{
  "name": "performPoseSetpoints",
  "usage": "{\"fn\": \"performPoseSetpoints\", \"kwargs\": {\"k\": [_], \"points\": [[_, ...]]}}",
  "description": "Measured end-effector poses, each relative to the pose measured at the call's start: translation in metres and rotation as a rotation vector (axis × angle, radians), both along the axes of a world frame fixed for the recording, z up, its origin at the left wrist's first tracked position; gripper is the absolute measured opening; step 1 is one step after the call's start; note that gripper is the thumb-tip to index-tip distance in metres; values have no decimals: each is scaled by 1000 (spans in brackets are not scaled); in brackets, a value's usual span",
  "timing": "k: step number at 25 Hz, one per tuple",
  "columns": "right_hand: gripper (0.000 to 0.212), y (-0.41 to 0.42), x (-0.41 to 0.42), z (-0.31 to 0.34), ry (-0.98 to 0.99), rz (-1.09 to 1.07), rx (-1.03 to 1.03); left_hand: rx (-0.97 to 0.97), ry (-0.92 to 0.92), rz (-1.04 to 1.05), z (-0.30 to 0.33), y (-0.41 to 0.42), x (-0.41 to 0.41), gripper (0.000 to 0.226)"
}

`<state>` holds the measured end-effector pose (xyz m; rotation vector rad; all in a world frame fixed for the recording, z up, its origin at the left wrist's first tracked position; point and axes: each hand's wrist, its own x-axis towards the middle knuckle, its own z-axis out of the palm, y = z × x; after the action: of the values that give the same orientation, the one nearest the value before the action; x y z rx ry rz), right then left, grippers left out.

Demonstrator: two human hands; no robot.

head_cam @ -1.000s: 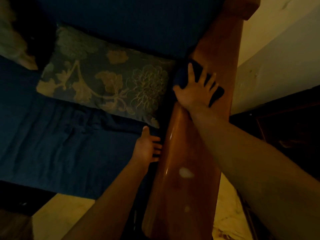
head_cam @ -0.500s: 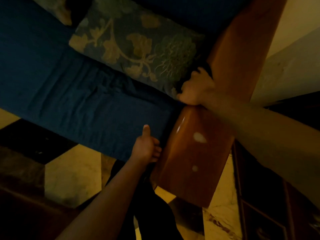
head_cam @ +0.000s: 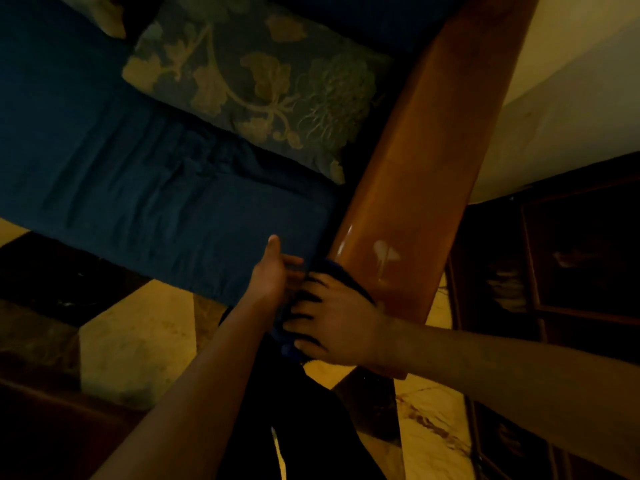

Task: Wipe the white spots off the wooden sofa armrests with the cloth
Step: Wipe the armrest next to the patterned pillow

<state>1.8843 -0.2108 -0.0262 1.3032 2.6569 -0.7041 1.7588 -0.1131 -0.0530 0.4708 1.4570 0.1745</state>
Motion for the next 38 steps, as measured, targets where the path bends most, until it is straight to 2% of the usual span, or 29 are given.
{"fn": "performPoseSetpoints", "kwargs": {"k": [4, 7, 10, 13, 17, 19, 22, 24, 28, 30, 34, 36, 38], "points": [[35, 2, 18, -1, 58, 220, -55, 33, 17, -132, 4, 13, 28, 69], [41, 38, 33, 1, -62, 188, -49, 142, 62, -178, -2, 35, 43, 67], [43, 118, 74, 4, -324, -262, -65, 283, 139, -152, -6, 62, 52, 66], [56, 177, 131, -1, -541, -579, -86, 284, 81, -224, -7, 75, 68, 65], [63, 179, 156, -13, -267, -942, 56, 160, -76, -267, 5, 82, 94, 63], [66, 157, 146, -21, -205, -1125, 146, 121, -106, -278, 9, 80, 98, 61], [63, 94, 109, -25, -161, -1346, 155, 101, -99, -289, 12, 77, 91, 61], [60, 33, 70, -23, -183, -1337, 173, 94, -79, -275, 12, 73, 88, 61], [61, -57, 33, -20, -167, -1059, 121, 68, -55, -290, 14, 62, 85, 57], [65, -35, 62, -22, -155, -1039, 139, 55, -49, -296, 15, 57, 84, 57], [74, 75, 129, -27, -221, -1269, 167, 42, -70, -269, 21, 51, 84, 57], [70, 77, 127, -32, -205, -1275, 166, 70, -65, -250, 23, 44, 80, 60], [66, 30, 89, -37, -225, -1218, 242, 83, -42, -227, 25, 29, 69, 61]]}}
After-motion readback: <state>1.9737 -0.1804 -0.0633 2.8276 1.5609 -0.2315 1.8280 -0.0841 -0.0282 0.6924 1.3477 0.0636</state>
